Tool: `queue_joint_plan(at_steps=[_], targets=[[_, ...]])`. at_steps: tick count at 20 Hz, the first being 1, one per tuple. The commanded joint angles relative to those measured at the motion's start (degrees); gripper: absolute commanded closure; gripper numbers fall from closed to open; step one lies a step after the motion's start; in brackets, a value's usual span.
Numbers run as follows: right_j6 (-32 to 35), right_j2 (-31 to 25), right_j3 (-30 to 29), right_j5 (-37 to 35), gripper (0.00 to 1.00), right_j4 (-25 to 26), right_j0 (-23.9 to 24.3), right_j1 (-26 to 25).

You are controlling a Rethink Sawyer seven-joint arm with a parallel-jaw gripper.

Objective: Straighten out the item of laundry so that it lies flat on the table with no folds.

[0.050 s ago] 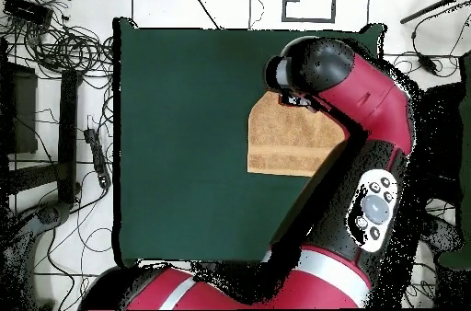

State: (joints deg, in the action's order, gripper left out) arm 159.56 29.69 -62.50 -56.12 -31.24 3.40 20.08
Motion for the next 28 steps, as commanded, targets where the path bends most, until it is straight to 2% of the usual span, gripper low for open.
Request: queue_joint_plan(at_steps=[1, 6, 12, 22, 25, 28], targets=[[20.37, -3.68, -8.52, 1.03, 0.0, -3.44, -2.76, -3.36], [19.36, -3.66, -7.67, -0.21, 0.0, -2.79, -2.24, -3.9], [20.0, -2.16, -1.96, -6.45, 0.0, -0.76, -1.34, -6.16], [11.92, -3.44, 1.76, -15.43, 0.0, 2.62, 0.72, -7.86], [8.89, -4.71, 2.49, -15.93, 0.0, 3.41, 1.12, -7.76], [10.01, -4.01, 4.56, -17.86, 0.0, 4.26, 0.3, -8.47]])
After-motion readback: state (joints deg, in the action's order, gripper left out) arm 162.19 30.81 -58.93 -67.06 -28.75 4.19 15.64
